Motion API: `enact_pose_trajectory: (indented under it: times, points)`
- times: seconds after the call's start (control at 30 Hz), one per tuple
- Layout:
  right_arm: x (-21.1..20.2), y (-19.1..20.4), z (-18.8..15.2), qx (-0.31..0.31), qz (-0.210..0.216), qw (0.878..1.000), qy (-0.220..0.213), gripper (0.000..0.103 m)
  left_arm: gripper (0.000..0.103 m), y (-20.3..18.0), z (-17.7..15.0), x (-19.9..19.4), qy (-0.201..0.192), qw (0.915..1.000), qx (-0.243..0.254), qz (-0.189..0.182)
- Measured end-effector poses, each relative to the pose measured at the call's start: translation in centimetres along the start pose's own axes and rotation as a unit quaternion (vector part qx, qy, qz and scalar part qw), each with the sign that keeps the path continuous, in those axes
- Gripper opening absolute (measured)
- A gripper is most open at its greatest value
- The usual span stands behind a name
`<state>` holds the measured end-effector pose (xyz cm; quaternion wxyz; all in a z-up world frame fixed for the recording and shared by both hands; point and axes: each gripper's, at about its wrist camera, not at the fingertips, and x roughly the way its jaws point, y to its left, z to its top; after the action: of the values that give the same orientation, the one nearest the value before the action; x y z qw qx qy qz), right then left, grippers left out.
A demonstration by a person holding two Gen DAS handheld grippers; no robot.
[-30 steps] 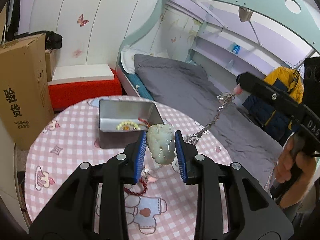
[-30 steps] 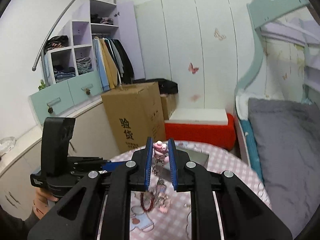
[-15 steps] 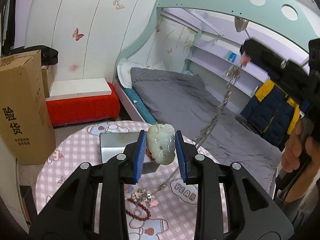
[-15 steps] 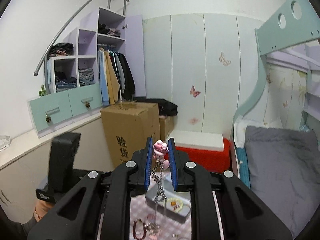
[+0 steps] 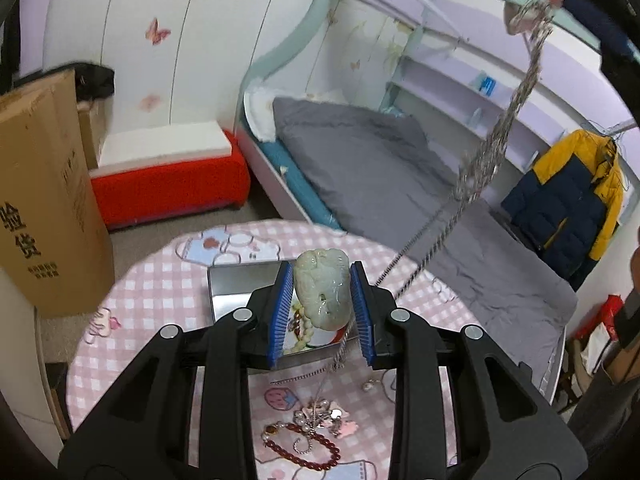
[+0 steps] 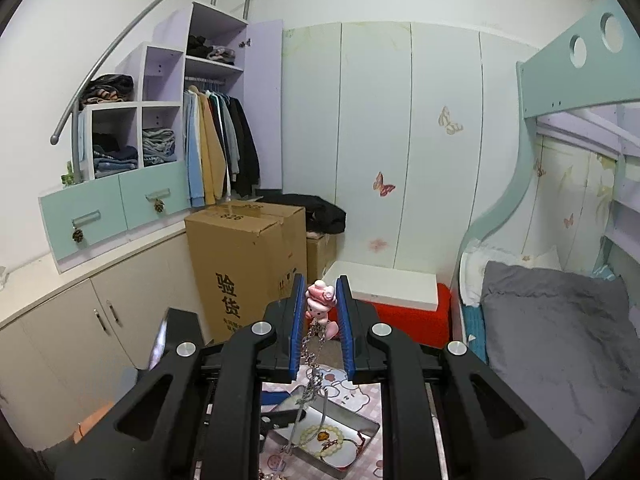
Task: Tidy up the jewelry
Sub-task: 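Lift the pink charm chain with the right tool and lower it into the box, then lower the jade pendant chain into the box with the left tool and release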
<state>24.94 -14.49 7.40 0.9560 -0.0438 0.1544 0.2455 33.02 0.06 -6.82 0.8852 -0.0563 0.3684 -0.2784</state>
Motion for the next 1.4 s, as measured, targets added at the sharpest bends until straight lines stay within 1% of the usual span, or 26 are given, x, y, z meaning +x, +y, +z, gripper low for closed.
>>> enact_pose_trajectory:
  times: [0.17,0.27,0.37,0.4,0.43,0.47,0.5,0.53,0.57,0.63,0.73,0.8,0.83,0.87,0.9,0.93,0.97,1.0,1.07,1.17,1.23,1.27,1.33,1.4]
  points:
    - [2.3,-0.4,-1.5,0.007,0.007,1.0,0.023,0.014,0.03,1.6,-1.1,2.9,0.03,0.9994,-0.019,0.0]
    - [3.1,-0.9,-2.0,0.012,0.004,0.999,0.034,0.014,0.03,2.1,-1.4,3.8,0.039,0.9989,-0.027,0.006]
    - [3.8,-1.4,-2.4,0.02,0.003,0.999,0.042,0.014,0.03,2.5,-1.7,4.2,0.046,0.9983,-0.035,0.002]
    - [3.8,-1.4,-2.4,0.021,0.003,0.999,0.043,0.014,0.035,2.5,-1.8,4.0,0.045,0.9984,-0.035,-0.002]
    - [3.9,-1.4,-2.4,0.022,0.003,0.999,0.044,0.014,0.046,2.4,-2.0,3.8,0.042,0.9985,-0.034,-0.004]
    - [3.9,-1.4,-2.3,0.023,0.003,0.999,0.044,0.014,0.069,2.3,-2.1,3.5,0.036,0.9988,-0.033,-0.006]
    - [3.8,-1.4,-2.2,0.022,0.003,0.999,0.044,0.014,0.074,2.1,-2.5,2.8,0.02,0.9993,-0.029,-0.009]
    - [3.7,-1.4,-2.0,0.021,0.003,0.999,0.042,0.014,0.074,1.8,-2.8,2.3,0.01,0.9995,-0.023,-0.017]
    - [3.6,-1.3,-1.8,0.02,0.004,0.999,0.041,0.014,0.074,1.4,-3.1,1.9,0.009,0.9995,-0.014,-0.028]
    - [3.5,-1.2,-1.4,0.017,0.004,0.999,0.037,0.014,0.074,0.5,-3.5,1.8,0.014,0.9994,0.005,-0.03]
    - [3.4,-1.1,-1.1,0.016,0.004,0.999,0.031,0.014,0.074,-1.4,-4.0,3.2,0.041,0.9982,0.04,-0.016]
    - [3.0,-1.0,-0.7,0.016,0.005,1.0,0.026,0.014,0.074,-2.1,-4.1,4.2,0.056,0.9972,0.049,-0.005]
    - [2.9,-1.0,-0.6,0.015,0.005,1.0,0.025,0.014,0.072,-2.2,-4.2,4.7,0.065,0.9967,0.048,-0.003]
    - [2.8,-1.0,-0.6,0.015,0.005,1.0,0.024,0.014,0.059,-2.3,-4.1,5.2,0.073,0.9963,0.045,-0.005]
    - [2.6,-1.0,-0.5,0.014,0.004,1.0,0.022,0.014,0.04,-2.1,-4.1,5.6,0.08,0.9959,0.042,-0.007]
    - [2.4,-1.0,-0.4,0.014,0.003,1.0,0.02,0.014,0.03,-2.0,-4.1,5.9,0.088,0.9954,0.037,-0.008]
    - [2.4,-1.0,-0.3,0.014,0.003,1.0,0.02,0.014,0.017,-1.8,-4.0,6.0,0.088,0.9955,0.034,-0.002]
    - [2.3,-1.1,-0.3,0.014,0.003,1.0,0.02,0.014,0.015,-1.6,-3.9,5.8,0.086,0.9958,0.031,0.003]
    - [2.3,-1.3,-0.5,0.014,-0.001,1.0,0.02,0.014,0.015,-1.3,-3.7,5.0,0.072,0.9971,0.022,0.008]
    - [2.4,-1.9,-0.8,0.022,-0.005,0.999,0.023,0.014,0.015,-0.7,-2.6,2.0,0.027,0.9993,0.008,0.026]
    - [2.6,-2.2,-1.0,0.026,-0.007,0.999,0.026,0.014,0.015,-0.4,-1.5,0.3,0.006,0.9996,0.006,0.028]
    - [2.7,-2.3,-1.2,0.027,-0.007,0.999,0.028,0.014,0.015,-0.3,-0.7,-1.0,-0.012,0.9995,0.002,0.028]
    - [3.0,-2.3,-1.3,0.029,-0.007,0.999,0.032,0.014,0.015,-0.3,0.6,-2.2,-0.028,0.9994,0.001,0.023]
    - [3.5,-2.3,-1.6,0.032,-0.006,0.999,0.037,0.014,0.015,-0.6,2.2,-3.4,-0.047,0.9985,0.004,0.027]
